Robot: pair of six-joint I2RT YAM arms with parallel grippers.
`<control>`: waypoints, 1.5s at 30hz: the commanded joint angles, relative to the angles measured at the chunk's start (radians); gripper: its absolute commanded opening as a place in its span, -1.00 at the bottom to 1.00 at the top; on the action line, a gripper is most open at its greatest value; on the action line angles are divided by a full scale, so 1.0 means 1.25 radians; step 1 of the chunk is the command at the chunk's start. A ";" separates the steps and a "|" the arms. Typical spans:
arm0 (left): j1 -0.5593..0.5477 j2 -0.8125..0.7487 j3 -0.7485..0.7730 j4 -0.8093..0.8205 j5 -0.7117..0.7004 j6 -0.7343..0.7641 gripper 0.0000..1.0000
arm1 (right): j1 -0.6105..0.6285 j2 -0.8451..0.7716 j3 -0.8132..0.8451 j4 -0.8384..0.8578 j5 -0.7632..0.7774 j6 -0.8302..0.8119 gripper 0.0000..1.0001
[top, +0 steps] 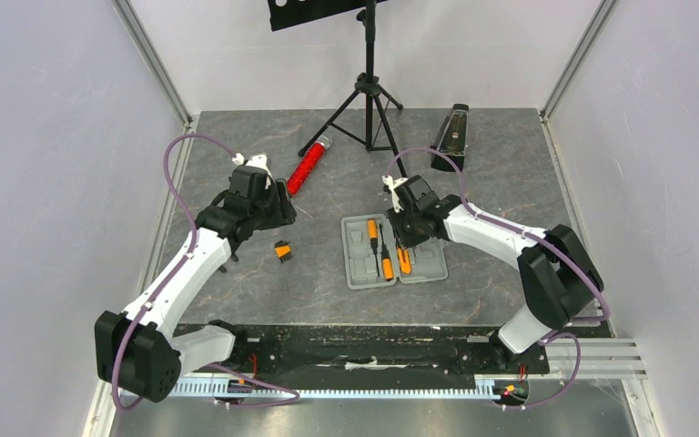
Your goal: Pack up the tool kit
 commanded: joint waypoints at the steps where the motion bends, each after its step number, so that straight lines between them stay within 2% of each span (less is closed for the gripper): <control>1: 0.006 -0.003 0.003 0.032 0.003 0.004 0.31 | 0.003 0.017 0.002 0.011 0.000 0.012 -0.37; 10: 0.008 -0.005 0.002 0.032 0.002 0.007 0.31 | 0.005 0.046 0.001 0.012 -0.012 0.012 -0.44; 16: 0.009 -0.005 0.002 0.031 0.004 0.008 0.31 | 0.004 0.062 -0.014 0.012 -0.010 0.013 -0.62; 22: 0.010 -0.007 0.001 0.030 0.003 0.009 0.31 | 0.004 0.086 -0.045 0.004 -0.005 0.013 -0.67; 27: 0.010 -0.010 0.000 0.029 0.002 0.011 0.31 | 0.003 0.108 -0.075 -0.007 0.049 0.004 -0.72; 31: 0.011 -0.013 -0.001 0.029 0.000 0.012 0.31 | 0.002 0.111 -0.082 0.007 0.029 0.000 -0.76; 39: 0.011 -0.011 -0.006 0.027 0.000 -0.003 0.31 | 0.003 0.048 0.029 0.039 -0.084 -0.029 -0.57; 45: 0.012 -0.010 -0.001 0.008 -0.022 -0.019 0.31 | -0.001 -0.029 0.095 0.062 -0.081 -0.056 -0.35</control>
